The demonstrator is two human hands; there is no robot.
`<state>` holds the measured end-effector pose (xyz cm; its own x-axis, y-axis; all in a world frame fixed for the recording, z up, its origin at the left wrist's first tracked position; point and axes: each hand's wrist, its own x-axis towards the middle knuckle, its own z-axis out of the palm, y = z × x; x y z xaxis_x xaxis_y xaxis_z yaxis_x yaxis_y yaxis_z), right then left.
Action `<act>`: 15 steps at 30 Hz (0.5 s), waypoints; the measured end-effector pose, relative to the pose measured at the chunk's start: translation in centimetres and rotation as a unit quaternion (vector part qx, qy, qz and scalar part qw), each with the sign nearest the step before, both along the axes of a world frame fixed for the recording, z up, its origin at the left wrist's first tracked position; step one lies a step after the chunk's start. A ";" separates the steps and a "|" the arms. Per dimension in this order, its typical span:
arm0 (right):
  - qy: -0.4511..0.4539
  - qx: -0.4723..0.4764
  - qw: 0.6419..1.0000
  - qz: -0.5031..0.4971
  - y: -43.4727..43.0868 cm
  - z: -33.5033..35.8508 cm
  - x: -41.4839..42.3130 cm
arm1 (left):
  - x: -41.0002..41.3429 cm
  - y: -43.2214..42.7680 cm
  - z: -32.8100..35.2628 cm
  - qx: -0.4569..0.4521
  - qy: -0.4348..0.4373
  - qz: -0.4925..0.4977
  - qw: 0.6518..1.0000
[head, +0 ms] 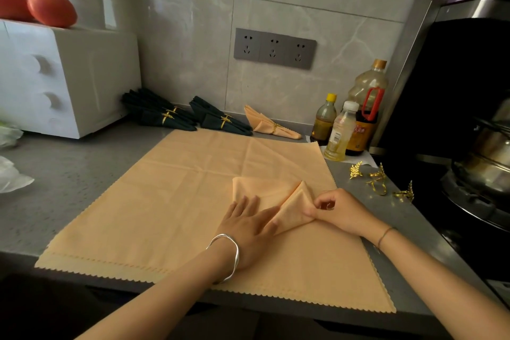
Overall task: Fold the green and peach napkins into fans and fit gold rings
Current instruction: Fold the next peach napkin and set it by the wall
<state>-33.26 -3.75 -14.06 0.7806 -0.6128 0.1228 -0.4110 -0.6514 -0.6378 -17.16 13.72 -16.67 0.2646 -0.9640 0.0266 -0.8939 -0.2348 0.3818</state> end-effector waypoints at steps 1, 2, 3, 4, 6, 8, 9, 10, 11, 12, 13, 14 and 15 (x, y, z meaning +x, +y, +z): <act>0.004 0.001 1.000 -0.005 0.0 0.0 0.2 | 0.0 0.0 0.0 -0.001 0.000 0.001 1.000; 0.012 0.003 1.000 -0.011 0.1 0.0 0.3 | 0.0 0.0 -0.1 -0.002 0.000 0.001 1.000; 0.018 0.004 1.000 -0.015 0.1 0.1 0.5 | 0.0 -0.1 -0.1 -0.002 0.001 0.001 1.000; 0.025 0.005 0.999 -0.019 0.1 0.1 0.6 | 0.0 -0.1 0.0 -0.001 0.001 0.001 1.000; 0.041 0.004 0.999 -0.031 0.2 0.3 0.9 | 0.1 -0.1 0.0 -0.001 0.002 0.002 1.000; 0.058 0.001 0.998 -0.038 0.4 0.6 1.1 | 0.1 -0.2 -0.1 0.002 -0.001 0.004 1.000; 0.067 0.000 0.997 -0.040 0.5 0.7 1.3 | 0.1 -0.3 -0.1 0.008 -0.005 0.005 1.000; 0.077 0.000 0.996 -0.041 0.5 0.8 1.4 | 0.1 -0.3 0.0 0.016 -0.011 0.005 1.000; 0.086 -0.002 0.995 -0.042 0.6 1.0 1.6 | 0.2 -0.4 0.3 0.028 -0.017 0.003 0.999; 0.097 -0.007 0.994 -0.042 0.6 1.1 1.7 | 0.3 -0.5 0.6 0.039 -0.027 0.000 0.999; 0.106 -0.014 0.993 -0.041 0.7 1.2 1.9 | 0.6 -0.8 1.1 0.046 -0.044 -0.001 0.998; 0.112 -0.021 0.993 -0.042 0.7 1.3 2.0 | 1.0 -1.2 1.6 0.046 -0.066 -0.001 0.997; 0.115 -0.026 0.992 -0.041 0.7 1.3 2.1 | 1.6 -1.7 2.0 0.043 -0.084 0.000 0.996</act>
